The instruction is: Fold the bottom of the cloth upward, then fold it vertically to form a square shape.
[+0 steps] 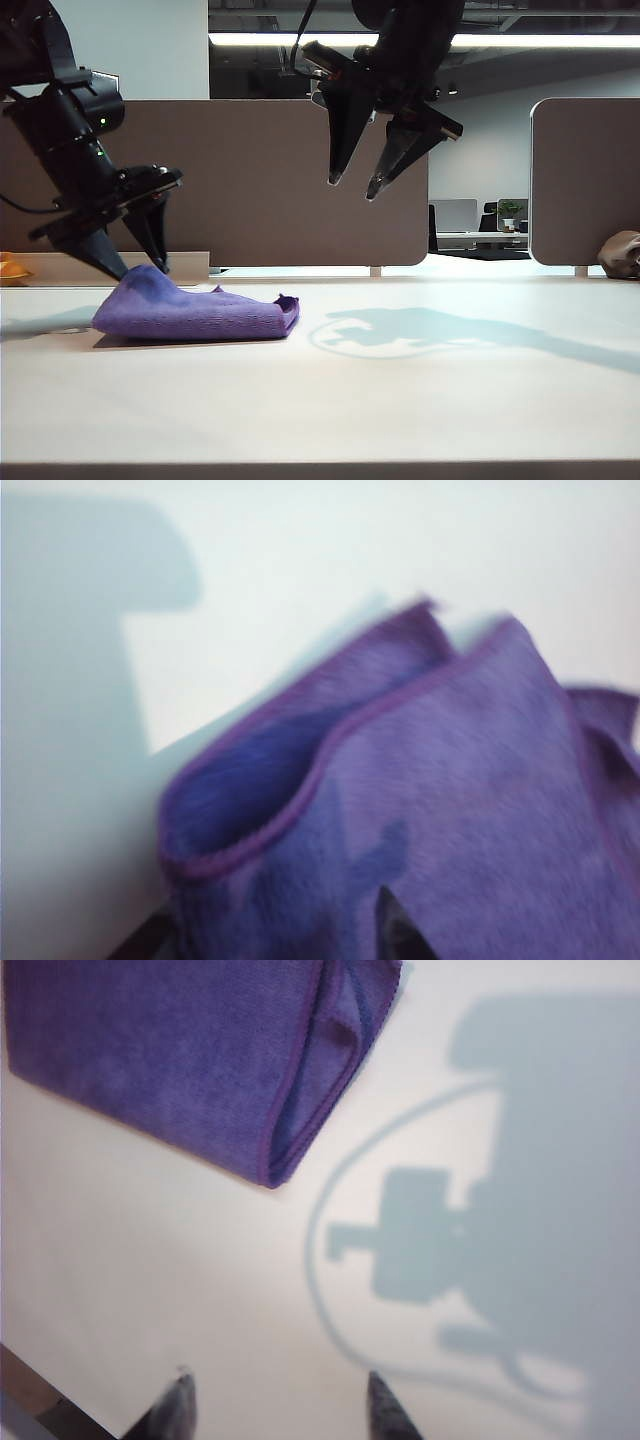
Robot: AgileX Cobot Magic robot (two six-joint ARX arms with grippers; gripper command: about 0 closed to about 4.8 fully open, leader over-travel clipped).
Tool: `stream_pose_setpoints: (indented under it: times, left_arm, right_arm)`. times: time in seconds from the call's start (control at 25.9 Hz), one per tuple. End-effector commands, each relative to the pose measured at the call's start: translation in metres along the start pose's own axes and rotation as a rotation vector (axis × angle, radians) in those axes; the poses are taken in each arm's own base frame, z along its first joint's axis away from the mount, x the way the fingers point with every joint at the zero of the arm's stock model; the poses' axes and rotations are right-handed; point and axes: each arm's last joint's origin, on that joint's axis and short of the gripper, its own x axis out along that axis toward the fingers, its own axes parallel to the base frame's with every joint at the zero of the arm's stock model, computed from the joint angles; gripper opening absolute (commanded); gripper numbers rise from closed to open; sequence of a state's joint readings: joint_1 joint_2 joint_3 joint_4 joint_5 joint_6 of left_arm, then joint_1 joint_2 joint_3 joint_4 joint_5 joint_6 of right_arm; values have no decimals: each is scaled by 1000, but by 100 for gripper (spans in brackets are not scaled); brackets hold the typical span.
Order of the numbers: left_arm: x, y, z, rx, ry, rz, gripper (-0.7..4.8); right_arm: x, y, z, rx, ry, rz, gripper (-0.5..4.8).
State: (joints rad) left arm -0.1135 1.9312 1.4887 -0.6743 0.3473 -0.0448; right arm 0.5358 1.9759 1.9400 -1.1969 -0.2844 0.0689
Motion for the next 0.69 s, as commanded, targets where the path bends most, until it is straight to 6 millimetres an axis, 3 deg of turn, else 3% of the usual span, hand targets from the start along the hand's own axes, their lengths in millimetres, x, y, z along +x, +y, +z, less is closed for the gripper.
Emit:
stream_pose_setpoints:
  times: [0.04, 0.15, 0.35, 0.39, 0.42, 0.46, 0.5, 0.69]
  left_arm:
    - [-12, -1, 11, -7, -62, 91, 306]
    - [-18, -4, 18, -20, -83, 96, 375]
    - [-22, -5, 17, -23, -66, 88, 358]
    - [-22, -6, 16, -24, -60, 72, 296]
    - [-24, -7, 16, -24, -57, 49, 184]
    - [-26, -9, 16, -22, -59, 23, 30]
    - [-28, -10, 16, -21, -65, 0, -9]
    - [-47, -18, 17, -3, -108, -22, -6]
  right_arm:
    - [-3, 2, -1, -6, 0, 7, 236]
    - [-3, 2, -1, -4, 5, 6, 236]
    - [-3, 2, -1, -23, 4, 6, 237]
    - [-3, 2, -1, -29, 4, 7, 194]
    - [-3, 2, -1, -40, 4, 7, 124]
    - [-3, 2, -2, -57, 6, 7, 41]
    - [-3, 2, -2, -67, 8, 8, 11]
    - [-3, 2, -4, -93, 29, 6, -2]
